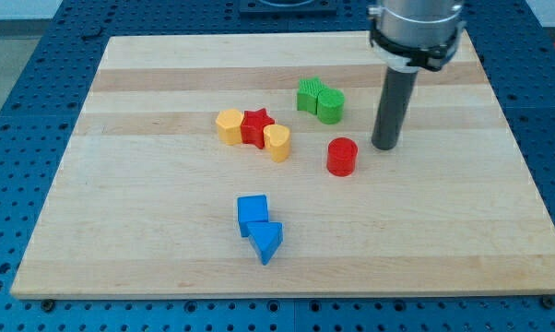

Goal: Move red circle a bit down and left

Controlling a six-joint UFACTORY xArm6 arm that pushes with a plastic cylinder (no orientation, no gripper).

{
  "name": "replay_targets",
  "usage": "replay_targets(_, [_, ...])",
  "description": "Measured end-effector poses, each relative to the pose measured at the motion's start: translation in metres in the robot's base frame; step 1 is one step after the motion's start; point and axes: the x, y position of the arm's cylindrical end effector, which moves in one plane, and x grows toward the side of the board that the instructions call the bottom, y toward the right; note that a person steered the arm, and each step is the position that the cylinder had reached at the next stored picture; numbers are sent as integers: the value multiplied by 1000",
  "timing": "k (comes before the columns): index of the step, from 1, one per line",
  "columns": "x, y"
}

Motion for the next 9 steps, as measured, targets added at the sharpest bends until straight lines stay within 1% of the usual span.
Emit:
replay_targets(1, [13,-1])
replay_targets(3, [18,-31])
replay_targets(5, [-9,-37])
replay_targets(6, [1,-43])
replay_targets(7, [24,-43])
replay_targets(8, [30,-45])
replay_targets(9, [30,-25])
